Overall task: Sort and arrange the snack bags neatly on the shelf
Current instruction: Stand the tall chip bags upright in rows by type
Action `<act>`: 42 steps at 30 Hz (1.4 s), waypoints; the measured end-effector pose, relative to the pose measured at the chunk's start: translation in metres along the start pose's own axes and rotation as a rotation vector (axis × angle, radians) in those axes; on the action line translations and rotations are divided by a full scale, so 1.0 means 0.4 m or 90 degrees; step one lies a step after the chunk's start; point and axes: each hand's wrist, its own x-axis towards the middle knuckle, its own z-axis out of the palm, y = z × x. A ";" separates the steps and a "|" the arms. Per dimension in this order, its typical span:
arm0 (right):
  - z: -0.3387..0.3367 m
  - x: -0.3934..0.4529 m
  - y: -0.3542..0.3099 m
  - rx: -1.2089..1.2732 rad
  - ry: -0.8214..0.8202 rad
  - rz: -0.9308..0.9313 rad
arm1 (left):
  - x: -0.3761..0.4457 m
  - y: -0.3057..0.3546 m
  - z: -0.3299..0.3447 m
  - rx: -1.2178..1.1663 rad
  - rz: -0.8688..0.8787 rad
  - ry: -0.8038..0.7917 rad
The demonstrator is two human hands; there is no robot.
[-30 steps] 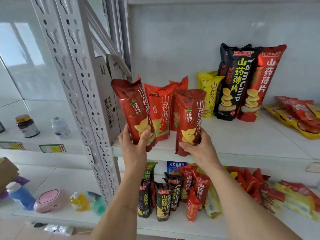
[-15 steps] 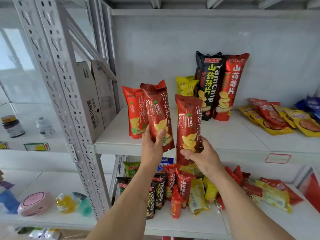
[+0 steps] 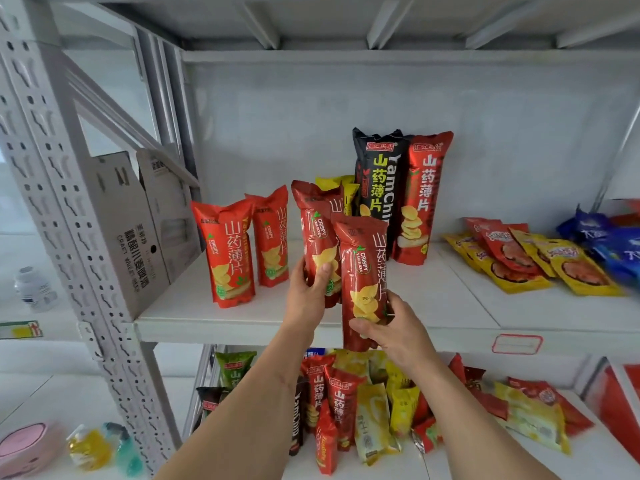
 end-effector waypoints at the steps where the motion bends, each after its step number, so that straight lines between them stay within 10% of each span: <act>1: 0.002 0.020 0.004 -0.002 -0.002 -0.001 | 0.017 -0.005 0.003 -0.001 -0.007 0.000; 42: 0.303 0.448 0.089 0.024 0.027 0.038 | 0.399 -0.134 -0.179 0.086 -0.068 0.042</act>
